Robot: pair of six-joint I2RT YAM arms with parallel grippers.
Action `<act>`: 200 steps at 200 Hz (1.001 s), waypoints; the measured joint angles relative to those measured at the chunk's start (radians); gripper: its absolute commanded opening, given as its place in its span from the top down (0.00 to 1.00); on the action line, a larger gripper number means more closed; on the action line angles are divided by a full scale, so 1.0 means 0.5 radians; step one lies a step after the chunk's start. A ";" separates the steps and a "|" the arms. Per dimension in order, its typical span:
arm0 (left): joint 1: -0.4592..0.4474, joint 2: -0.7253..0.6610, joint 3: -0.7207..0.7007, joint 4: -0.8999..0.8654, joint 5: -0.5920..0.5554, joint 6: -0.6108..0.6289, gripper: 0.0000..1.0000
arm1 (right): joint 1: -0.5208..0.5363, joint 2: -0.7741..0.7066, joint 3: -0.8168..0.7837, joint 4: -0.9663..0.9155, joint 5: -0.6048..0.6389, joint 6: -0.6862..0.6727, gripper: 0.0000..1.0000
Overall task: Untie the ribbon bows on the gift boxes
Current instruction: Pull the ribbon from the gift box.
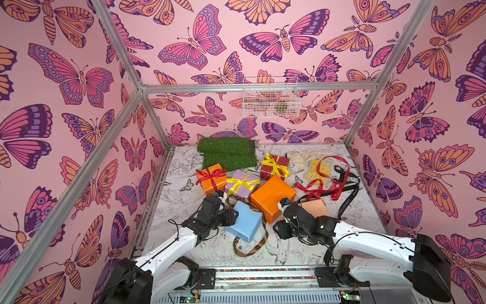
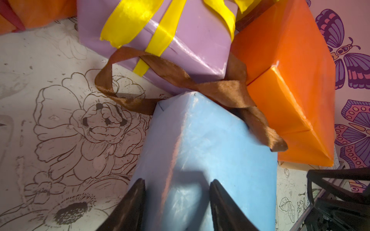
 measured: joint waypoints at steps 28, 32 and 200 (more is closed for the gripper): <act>0.000 0.005 0.000 0.005 0.001 0.000 0.45 | 0.073 0.050 -0.159 0.110 -0.104 0.103 0.63; 0.000 0.008 0.000 0.005 0.001 0.000 0.45 | 0.092 0.062 -0.183 0.124 -0.114 0.121 0.62; -0.013 0.005 0.000 0.018 0.001 0.001 0.45 | 0.333 0.548 -0.140 0.655 0.070 0.397 0.50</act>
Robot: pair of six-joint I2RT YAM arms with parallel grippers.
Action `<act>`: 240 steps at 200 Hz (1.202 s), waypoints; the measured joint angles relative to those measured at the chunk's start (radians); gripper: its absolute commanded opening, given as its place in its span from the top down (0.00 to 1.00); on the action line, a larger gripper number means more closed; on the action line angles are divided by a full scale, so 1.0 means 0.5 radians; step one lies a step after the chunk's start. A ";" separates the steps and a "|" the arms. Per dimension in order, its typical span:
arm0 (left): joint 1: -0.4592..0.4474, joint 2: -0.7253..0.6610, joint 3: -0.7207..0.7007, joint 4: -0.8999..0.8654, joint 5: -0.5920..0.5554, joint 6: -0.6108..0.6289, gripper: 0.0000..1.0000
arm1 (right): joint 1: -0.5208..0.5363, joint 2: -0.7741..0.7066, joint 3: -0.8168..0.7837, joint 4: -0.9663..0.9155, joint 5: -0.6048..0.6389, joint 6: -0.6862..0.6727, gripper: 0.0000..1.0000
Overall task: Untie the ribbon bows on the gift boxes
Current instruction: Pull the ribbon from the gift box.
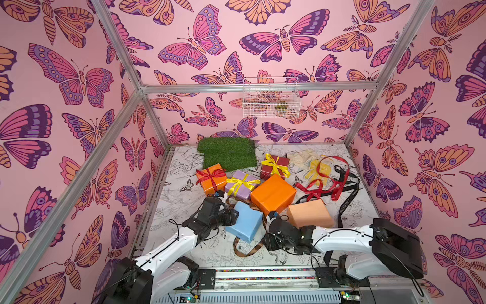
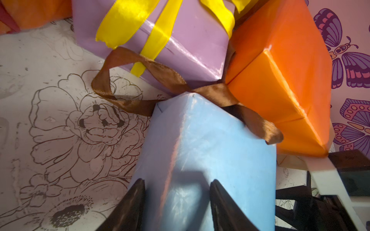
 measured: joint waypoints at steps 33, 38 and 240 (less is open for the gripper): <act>0.000 0.000 0.000 0.000 0.000 0.000 0.45 | 0.000 0.052 0.004 0.089 0.068 0.013 0.59; 0.000 0.000 0.000 0.000 0.000 0.000 0.45 | 0.000 0.056 0.004 0.093 0.075 0.013 0.61; -0.001 -0.024 0.016 0.002 0.002 0.000 0.45 | -0.018 -0.966 0.824 -0.475 0.413 -0.715 1.00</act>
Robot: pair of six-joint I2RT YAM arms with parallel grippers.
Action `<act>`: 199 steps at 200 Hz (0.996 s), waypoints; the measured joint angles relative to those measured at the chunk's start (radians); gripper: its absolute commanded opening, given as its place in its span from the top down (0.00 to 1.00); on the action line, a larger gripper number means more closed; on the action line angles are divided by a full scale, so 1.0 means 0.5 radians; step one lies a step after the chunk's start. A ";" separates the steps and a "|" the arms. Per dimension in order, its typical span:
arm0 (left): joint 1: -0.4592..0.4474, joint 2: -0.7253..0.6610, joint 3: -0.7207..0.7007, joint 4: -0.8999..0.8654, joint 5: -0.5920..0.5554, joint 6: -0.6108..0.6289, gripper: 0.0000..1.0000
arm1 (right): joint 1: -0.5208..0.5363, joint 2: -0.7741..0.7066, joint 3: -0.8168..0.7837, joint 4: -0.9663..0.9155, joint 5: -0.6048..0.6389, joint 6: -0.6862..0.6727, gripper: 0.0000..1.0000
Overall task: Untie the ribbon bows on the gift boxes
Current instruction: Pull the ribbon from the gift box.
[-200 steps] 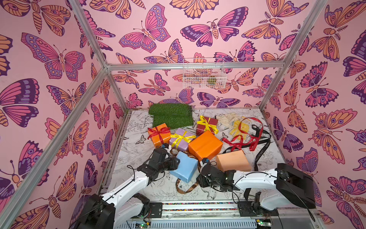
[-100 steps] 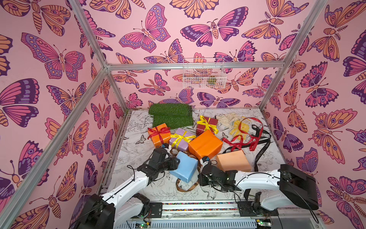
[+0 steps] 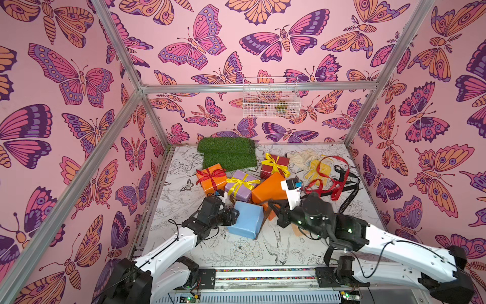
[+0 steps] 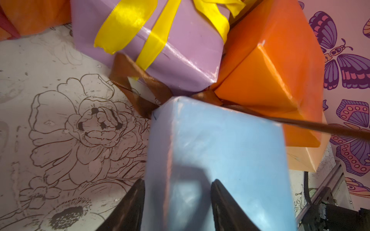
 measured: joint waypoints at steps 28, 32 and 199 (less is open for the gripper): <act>-0.001 -0.006 0.003 -0.001 0.000 0.000 0.45 | -0.011 0.011 0.252 -0.021 0.029 -0.246 1.00; -0.001 -0.006 0.004 -0.001 0.001 0.000 0.45 | -0.011 0.019 0.288 -0.021 0.029 -0.281 1.00; -0.043 0.014 0.073 -0.001 0.007 0.001 0.44 | -0.671 0.631 2.204 -0.060 0.043 -1.790 1.00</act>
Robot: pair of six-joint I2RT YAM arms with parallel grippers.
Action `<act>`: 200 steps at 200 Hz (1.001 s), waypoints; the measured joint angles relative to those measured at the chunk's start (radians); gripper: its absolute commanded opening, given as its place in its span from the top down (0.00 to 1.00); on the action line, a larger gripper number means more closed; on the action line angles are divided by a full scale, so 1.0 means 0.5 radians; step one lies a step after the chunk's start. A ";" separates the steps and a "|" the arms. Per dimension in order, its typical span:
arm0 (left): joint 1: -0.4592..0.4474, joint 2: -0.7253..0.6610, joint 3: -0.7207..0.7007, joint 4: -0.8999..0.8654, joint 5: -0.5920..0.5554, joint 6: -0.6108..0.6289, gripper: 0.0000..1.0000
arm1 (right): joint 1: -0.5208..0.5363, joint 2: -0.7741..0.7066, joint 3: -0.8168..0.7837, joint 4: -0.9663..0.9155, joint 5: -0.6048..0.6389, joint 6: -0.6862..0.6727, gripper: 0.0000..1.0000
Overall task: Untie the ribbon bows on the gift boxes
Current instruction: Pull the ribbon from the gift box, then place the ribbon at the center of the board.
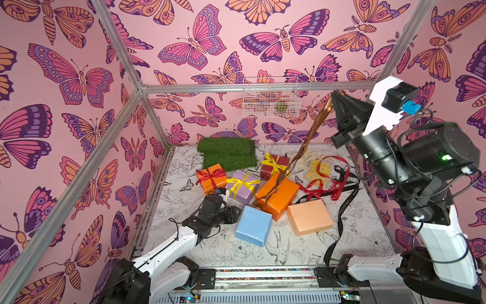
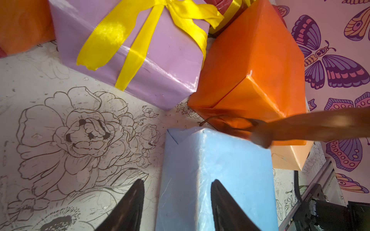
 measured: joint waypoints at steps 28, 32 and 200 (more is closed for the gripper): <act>-0.010 0.021 0.024 0.000 0.000 0.000 0.44 | -0.584 0.208 0.297 -0.094 -0.105 0.047 1.00; -0.011 0.024 0.026 0.000 0.000 0.000 0.44 | -0.679 0.240 0.335 -0.112 -0.129 0.063 1.00; -0.041 0.142 0.091 -0.001 -0.002 0.055 0.42 | -1.770 1.149 -0.529 -0.497 -0.626 1.107 1.00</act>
